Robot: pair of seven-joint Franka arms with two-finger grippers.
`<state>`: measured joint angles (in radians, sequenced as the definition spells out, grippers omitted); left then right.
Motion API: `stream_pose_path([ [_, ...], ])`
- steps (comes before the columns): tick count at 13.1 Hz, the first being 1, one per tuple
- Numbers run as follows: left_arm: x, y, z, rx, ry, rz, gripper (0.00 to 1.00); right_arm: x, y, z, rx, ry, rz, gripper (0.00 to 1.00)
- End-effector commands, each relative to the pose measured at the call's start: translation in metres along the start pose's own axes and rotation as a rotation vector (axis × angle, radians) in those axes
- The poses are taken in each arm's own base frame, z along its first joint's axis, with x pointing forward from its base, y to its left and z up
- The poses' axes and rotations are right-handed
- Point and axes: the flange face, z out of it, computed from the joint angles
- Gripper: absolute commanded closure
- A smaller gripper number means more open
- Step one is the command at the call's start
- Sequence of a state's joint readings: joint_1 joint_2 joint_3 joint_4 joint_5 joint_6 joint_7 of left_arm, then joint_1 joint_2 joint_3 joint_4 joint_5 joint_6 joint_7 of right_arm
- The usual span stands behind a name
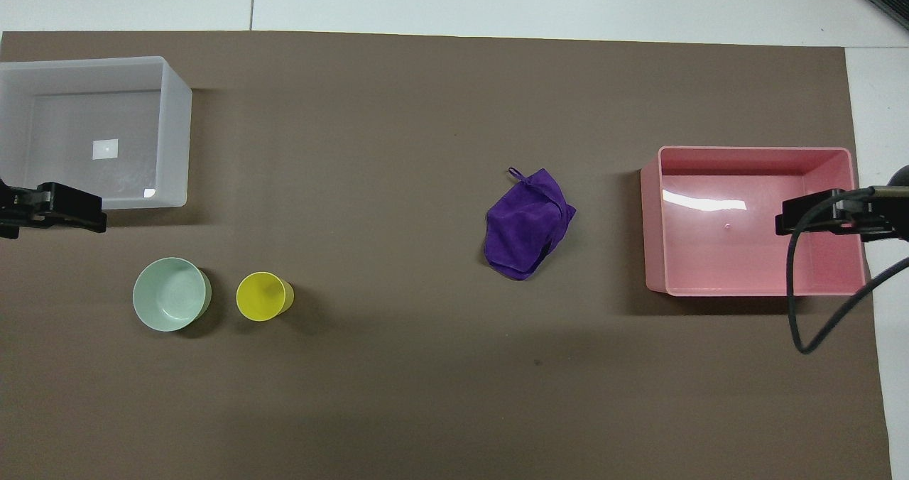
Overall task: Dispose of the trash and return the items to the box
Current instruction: 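Reach the right gripper to the purple cloth while the left gripper reaches the bowl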
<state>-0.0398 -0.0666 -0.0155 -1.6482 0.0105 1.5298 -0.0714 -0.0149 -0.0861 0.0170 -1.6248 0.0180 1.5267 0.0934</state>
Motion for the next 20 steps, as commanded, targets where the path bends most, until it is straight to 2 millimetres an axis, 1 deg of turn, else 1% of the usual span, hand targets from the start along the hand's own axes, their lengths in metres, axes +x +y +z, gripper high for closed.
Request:
stream_pose_path([
  [1, 0.000, 0.001, -0.004, -0.011, -0.016, 0.001, 0.00, -0.011, 0.000, 0.001, -0.005, -0.003, -0.008, 0.00],
  [5, 0.000, 0.005, -0.003, -0.010, -0.016, -0.002, 0.00, -0.012, 0.000, 0.002, -0.005, -0.005, -0.011, 0.00],
  [12, 0.000, 0.006, -0.002, -0.010, -0.019, 0.003, 0.00, -0.016, 0.001, 0.007, -0.006, -0.008, -0.031, 0.00],
  [14, 0.000, 0.007, -0.001, -0.010, -0.022, 0.007, 0.00, -0.018, 0.000, 0.015, -0.005, 0.003, -0.030, 0.00],
  [15, -0.001, 0.004, -0.003, -0.010, -0.021, 0.009, 0.00, -0.018, -0.003, 0.023, -0.005, 0.018, -0.036, 0.00],
  [16, -0.001, 0.003, -0.001, -0.010, -0.024, 0.006, 0.00, -0.015, -0.014, 0.032, -0.003, 0.035, -0.055, 0.00],
  [17, -0.002, -0.001, 0.000, -0.010, -0.030, -0.003, 0.00, -0.012, -0.020, 0.046, -0.001, 0.056, -0.063, 0.00],
  [18, -0.003, -0.006, 0.008, -0.009, -0.062, -0.012, 0.00, -0.007, -0.030, 0.065, 0.001, 0.065, -0.077, 0.00],
  [19, -0.002, -0.022, 0.022, -0.012, -0.112, -0.048, 0.00, -0.001, -0.041, 0.085, 0.004, 0.077, -0.084, 0.00],
  [20, -0.010, -0.043, 0.048, -0.033, -0.237, -0.079, 0.00, 0.007, -0.050, 0.106, 0.009, 0.102, -0.078, 0.00],
])
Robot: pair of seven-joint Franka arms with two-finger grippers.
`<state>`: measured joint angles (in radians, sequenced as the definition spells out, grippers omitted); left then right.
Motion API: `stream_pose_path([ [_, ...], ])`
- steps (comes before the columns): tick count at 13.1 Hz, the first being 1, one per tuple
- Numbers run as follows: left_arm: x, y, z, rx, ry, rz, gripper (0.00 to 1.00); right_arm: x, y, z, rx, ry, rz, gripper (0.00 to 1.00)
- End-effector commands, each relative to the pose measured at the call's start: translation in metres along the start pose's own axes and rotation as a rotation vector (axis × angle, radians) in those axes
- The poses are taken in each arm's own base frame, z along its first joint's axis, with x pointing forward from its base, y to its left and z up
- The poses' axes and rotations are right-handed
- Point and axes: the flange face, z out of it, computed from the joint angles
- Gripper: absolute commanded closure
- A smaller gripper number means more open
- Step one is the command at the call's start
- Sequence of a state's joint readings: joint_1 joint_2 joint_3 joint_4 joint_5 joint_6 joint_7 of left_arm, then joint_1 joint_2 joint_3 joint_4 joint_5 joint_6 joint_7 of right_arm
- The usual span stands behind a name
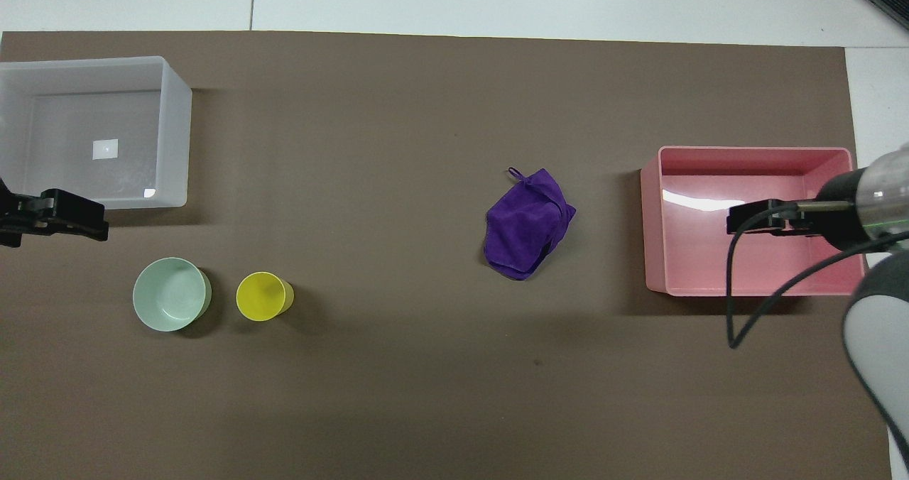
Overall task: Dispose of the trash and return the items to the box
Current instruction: 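Reach the right gripper to the purple cloth while the left gripper reaches the bowl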
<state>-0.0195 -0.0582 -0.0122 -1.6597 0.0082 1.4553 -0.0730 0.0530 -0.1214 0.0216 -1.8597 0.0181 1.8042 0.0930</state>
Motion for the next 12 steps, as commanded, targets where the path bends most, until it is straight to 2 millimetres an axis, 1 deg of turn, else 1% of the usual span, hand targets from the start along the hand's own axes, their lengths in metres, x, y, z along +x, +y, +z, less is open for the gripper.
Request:
stream_pose_path([
  [1, -0.001, -0.038, 0.056, -0.048, -0.196, -0.044, 0.00, 0.012, -0.033, 0.069, 0.006, 0.028, -0.015, 0.00],
  [2, 0.001, -0.044, 0.076, -0.053, -0.196, -0.049, 0.00, 0.020, -0.048, 0.097, 0.010, 0.035, -0.006, 0.00],
  [3, -0.002, -0.062, 0.096, -0.066, -0.195, -0.058, 0.00, 0.026, -0.060, 0.115, 0.014, 0.041, -0.004, 0.00],
  [4, -0.008, -0.076, 0.119, -0.089, -0.201, -0.042, 0.00, 0.028, -0.077, 0.132, 0.019, 0.039, -0.015, 0.00],
  [5, -0.016, -0.091, 0.143, -0.129, -0.202, -0.024, 0.00, 0.026, -0.088, 0.148, 0.026, 0.033, -0.016, 0.00],
  [6, -0.019, -0.099, 0.164, -0.160, -0.166, -0.017, 0.00, 0.020, -0.105, 0.164, 0.034, 0.043, -0.034, 0.00],
  [7, -0.022, -0.099, 0.180, -0.169, -0.138, -0.007, 0.00, 0.019, -0.122, 0.179, 0.046, 0.069, -0.044, 0.00],
  [8, -0.023, -0.098, 0.201, -0.173, -0.132, 0.007, 0.00, 0.018, -0.133, 0.196, 0.051, 0.076, -0.041, 0.00],
  [9, -0.025, -0.096, 0.224, -0.179, -0.121, -0.001, 0.00, 0.015, -0.149, 0.208, 0.054, 0.074, -0.065, 0.00],
  [10, -0.028, -0.093, 0.245, -0.177, -0.102, -0.005, 0.00, 0.016, -0.154, 0.214, 0.065, 0.098, -0.068, 0.00],
  [12, -0.029, -0.087, 0.283, -0.165, -0.084, -0.005, 0.00, 0.019, -0.160, 0.234, 0.080, 0.117, -0.068, 0.00],
])
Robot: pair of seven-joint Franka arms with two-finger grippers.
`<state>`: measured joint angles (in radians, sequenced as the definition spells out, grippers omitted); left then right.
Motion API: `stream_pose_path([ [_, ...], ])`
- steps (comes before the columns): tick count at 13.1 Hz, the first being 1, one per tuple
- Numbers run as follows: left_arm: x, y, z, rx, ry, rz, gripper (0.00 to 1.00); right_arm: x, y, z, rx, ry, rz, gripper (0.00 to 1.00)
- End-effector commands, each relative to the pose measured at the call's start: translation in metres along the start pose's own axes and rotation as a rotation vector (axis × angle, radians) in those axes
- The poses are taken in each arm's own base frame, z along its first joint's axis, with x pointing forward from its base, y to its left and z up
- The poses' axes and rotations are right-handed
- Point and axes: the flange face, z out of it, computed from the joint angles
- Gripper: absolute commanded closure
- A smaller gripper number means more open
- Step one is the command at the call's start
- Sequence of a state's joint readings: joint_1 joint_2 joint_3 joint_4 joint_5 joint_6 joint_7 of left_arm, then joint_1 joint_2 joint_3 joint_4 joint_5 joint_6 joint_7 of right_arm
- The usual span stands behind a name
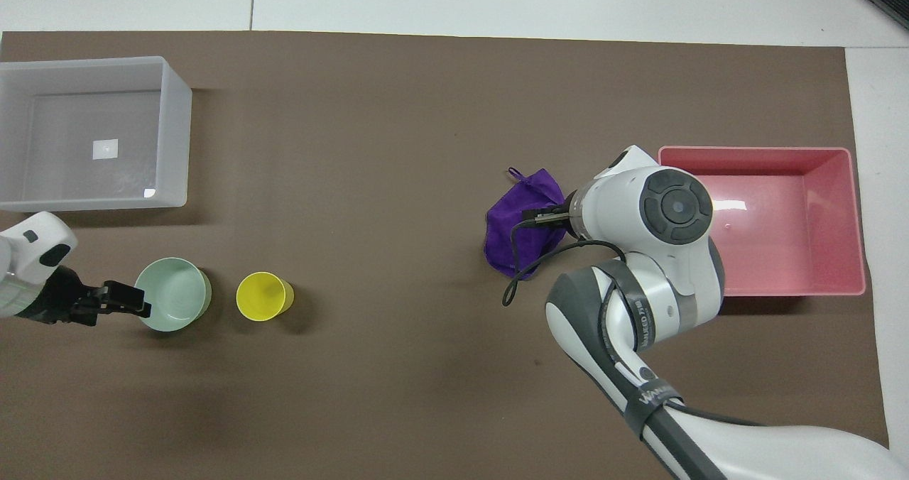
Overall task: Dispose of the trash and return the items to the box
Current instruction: 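Grasp the purple cloth with the right gripper while the left gripper grasps the bowl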
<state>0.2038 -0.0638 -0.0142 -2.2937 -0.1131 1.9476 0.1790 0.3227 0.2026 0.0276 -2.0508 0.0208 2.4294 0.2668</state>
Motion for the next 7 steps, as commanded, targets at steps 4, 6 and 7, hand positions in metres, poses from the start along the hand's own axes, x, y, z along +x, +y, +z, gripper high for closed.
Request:
stream_pose_path([
  [4, 0.001, -0.003, 0.052, -0.008, 0.005, 0.000, 0.46, -0.005, -0.012, 0.055, 0.029, 0.015, 0.008, 0.00],
  [6, 0.012, -0.004, 0.052, -0.029, -0.003, -0.011, 0.89, -0.006, -0.014, 0.056, 0.030, 0.014, 0.005, 0.34],
  [7, 0.012, -0.003, 0.049, -0.032, -0.014, -0.006, 0.97, -0.006, -0.013, 0.056, 0.029, 0.014, -0.005, 0.55],
])
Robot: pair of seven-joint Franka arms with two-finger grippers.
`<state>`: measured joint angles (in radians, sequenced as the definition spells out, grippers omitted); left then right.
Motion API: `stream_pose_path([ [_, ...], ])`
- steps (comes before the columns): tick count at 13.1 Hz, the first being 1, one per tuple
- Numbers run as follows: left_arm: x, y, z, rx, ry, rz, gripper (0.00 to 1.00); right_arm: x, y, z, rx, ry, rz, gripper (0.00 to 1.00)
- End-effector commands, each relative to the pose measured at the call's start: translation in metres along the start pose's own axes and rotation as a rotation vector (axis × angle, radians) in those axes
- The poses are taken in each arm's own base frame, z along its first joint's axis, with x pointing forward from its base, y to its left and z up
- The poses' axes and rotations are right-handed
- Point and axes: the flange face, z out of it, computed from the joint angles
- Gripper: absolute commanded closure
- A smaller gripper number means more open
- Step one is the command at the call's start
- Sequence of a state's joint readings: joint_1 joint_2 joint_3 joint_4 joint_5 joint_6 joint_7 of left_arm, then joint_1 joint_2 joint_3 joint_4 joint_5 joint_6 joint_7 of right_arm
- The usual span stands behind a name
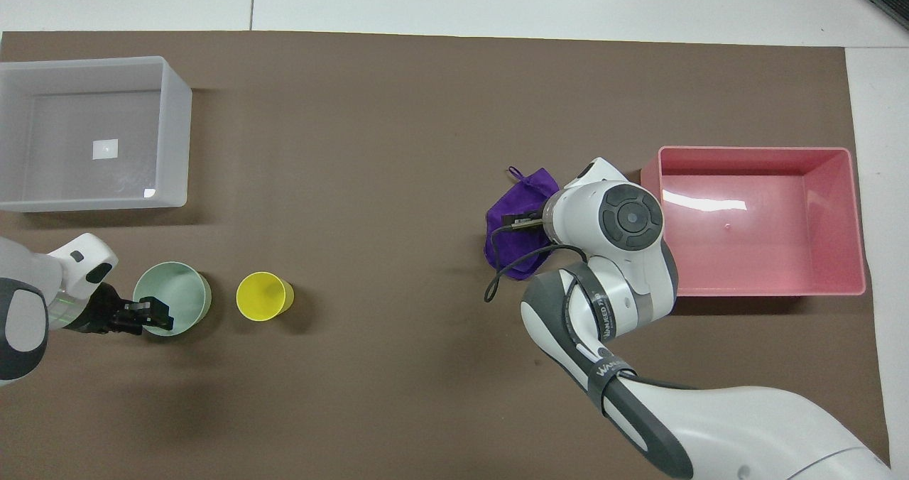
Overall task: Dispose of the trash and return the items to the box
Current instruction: 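Grasp the purple cloth with the right gripper while the left gripper grasps the bowl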
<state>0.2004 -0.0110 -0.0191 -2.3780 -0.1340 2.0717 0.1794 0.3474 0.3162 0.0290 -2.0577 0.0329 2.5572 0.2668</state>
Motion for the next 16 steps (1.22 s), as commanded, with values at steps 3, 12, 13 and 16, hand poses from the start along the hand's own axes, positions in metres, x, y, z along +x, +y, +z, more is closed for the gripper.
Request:
stream_pose_path([
  [3, 0.025, -0.004, -0.030, -0.049, -0.092, 0.007, 1.00, -0.001, 0.000, -0.003, 0.013, 0.004, 0.002, 1.00],
  [12, 0.083, -0.069, -0.226, -0.093, 0.009, -0.067, 1.00, 0.015, 0.027, -0.121, -0.022, -0.056, 0.077, 1.00],
  [13, 0.100, -0.081, -0.241, -0.098, 0.069, -0.077, 1.00, 0.015, 0.033, -0.142, -0.025, -0.062, 0.087, 1.00],
  [16, 0.149, -0.097, -0.245, -0.066, 0.257, -0.118, 1.00, 0.004, 0.075, -0.208, -0.039, -0.060, 0.141, 1.00],
])
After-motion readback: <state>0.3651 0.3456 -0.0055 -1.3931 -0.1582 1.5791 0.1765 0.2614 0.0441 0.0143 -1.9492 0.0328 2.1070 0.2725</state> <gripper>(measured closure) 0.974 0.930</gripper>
